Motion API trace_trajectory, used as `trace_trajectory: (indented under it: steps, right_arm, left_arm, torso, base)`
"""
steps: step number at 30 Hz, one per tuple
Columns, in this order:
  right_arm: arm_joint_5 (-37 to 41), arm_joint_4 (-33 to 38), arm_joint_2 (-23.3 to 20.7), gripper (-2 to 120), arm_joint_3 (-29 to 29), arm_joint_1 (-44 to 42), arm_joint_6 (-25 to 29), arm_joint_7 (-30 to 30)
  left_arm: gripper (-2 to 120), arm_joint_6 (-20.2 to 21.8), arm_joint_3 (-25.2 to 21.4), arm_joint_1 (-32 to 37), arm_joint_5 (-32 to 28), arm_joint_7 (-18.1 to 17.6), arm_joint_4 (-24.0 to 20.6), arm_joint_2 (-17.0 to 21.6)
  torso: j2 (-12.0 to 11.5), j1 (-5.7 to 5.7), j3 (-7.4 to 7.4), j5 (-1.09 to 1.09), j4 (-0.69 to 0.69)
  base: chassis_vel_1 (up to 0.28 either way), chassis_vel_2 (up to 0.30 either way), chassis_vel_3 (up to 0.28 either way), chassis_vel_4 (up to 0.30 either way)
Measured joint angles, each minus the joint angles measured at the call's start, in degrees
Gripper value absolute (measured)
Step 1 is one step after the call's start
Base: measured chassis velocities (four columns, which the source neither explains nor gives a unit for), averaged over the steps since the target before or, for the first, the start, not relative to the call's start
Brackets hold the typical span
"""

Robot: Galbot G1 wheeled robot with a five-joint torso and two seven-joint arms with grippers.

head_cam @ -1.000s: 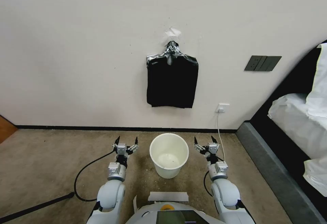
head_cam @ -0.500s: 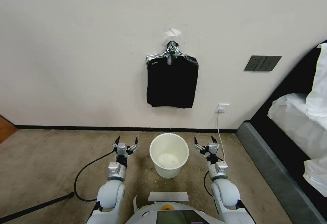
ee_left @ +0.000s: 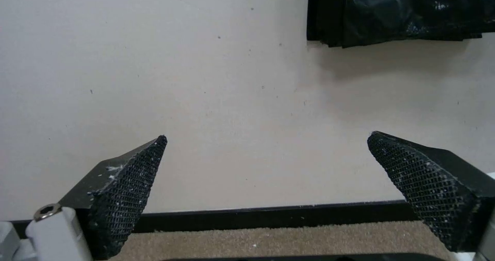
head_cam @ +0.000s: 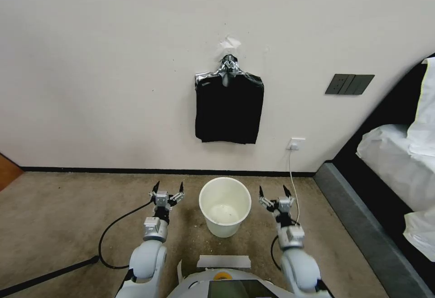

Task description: Place a trash bag onto the trash bin.

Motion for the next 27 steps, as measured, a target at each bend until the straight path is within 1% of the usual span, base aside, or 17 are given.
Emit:
trace_trajectory:
  steps: [2,3,4,6,7,8,9,10,16,20,21,24,25,27]
  right_arm:
    - [0.70,0.01,-0.15,100,-0.04,0.21,0.00,0.00]
    - [0.93,0.03,-0.19,100,-0.08,0.24,0.00,0.00]
    - [0.93,0.03,-0.19,100,-0.08,0.24,0.00,0.00]
    - [1.44,0.04,-0.30,100,-0.27,0.35,-0.04,-0.02]
    - [1.61,0.04,-0.36,100,-0.34,0.41,-0.07,-0.02]
    - [1.61,0.04,-0.36,100,-0.34,0.41,-0.07,-0.02]
    - [2.12,0.04,-0.50,100,-0.61,0.71,-0.18,-0.03]
    - [2.46,-0.03,-0.68,100,-0.90,1.02,-0.30,-0.03]
    - [3.95,-0.31,-1.76,100,-1.57,2.00,-0.86,-0.07]
    - [7.48,-0.45,-4.48,100,-2.76,4.39,-2.08,-0.11]
    - [7.48,-0.45,-4.48,100,-2.76,4.39,-2.08,-0.11]
    - [13.14,-0.46,-8.46,100,-5.03,8.27,-2.71,-0.56]
    - [13.14,-0.46,-8.46,100,-5.03,8.27,-2.71,-0.56]
    - [19.29,-0.41,-12.69,100,-7.27,12.80,-3.95,-0.85]
  left_arm:
    - [100,-4.20,1.22,1.00,-0.29,-0.67,0.38,0.90]
    - [100,-5.35,1.53,1.25,-0.38,-0.87,0.47,1.13]
    - [100,-5.35,1.53,1.25,-0.38,-0.87,0.47,1.13]
    - [100,-9.27,2.62,2.16,-0.66,-1.49,0.81,1.97]
    - [100,-10.15,2.88,2.39,-0.73,-1.61,0.88,2.15]
    - [100,-10.15,2.88,2.39,-0.73,-1.61,0.88,2.15]
    - [100,-11.66,2.94,3.51,-1.61,-1.65,0.30,2.54]
    - [100,-12.21,2.79,4.18,-1.99,-1.65,-0.07,2.58]
    - [100,-12.42,1.88,4.71,-2.19,-1.68,-0.41,2.52]
    - [100,-12.42,0.92,5.33,-2.19,-1.67,-0.49,2.50]
    - [100,-12.42,0.92,5.33,-2.19,-1.67,-0.49,2.50]
    - [100,-12.42,0.64,6.14,-2.19,-1.43,-0.65,2.50]
    - [100,-12.42,0.64,6.14,-2.19,-1.43,-0.65,2.50]
    - [100,-12.49,0.44,7.06,-2.18,-1.25,-0.92,2.41]
  torso:
    - [0.00,0.00,0.00,0.00,0.00]
    - [0.00,0.00,0.00,0.00,0.01]
    - [0.00,0.00,0.00,0.00,0.01]
    - [0.00,0.00,0.00,0.00,0.00]
    - [0.00,0.00,0.00,0.00,0.01]
    - [0.00,0.00,0.00,0.00,0.01]
    - [0.00,0.00,0.00,0.00,-0.01]
    - [0.00,0.00,0.00,0.02,0.02]
    - [0.00,0.00,0.00,0.00,0.00]
    - [0.00,0.00,0.00,0.00,0.00]
    - [0.00,0.00,0.00,0.00,0.00]
    - [0.00,0.00,0.00,0.01,-0.01]
    - [0.00,0.00,0.00,0.01,-0.01]
    - [0.00,0.00,0.00,0.01,0.00]
  base:
    - [0.000,0.000,0.000,0.000]
    - [0.000,0.000,0.000,0.000]
    - [0.000,0.000,0.000,0.000]
    - [0.000,0.000,0.000,0.000]
    - [0.000,0.000,0.000,0.000]
    - [0.000,0.000,0.000,0.000]
    - [0.000,0.000,0.000,0.000]
    - [0.000,0.000,0.000,0.000]
    - [0.000,0.000,0.000,0.000]
    - [0.000,0.000,0.000,0.000]
    - [0.000,0.000,0.000,0.000]
    - [0.000,0.000,0.000,0.000]
    - [0.000,0.000,0.000,0.000]
    - [0.000,0.000,0.000,0.000]
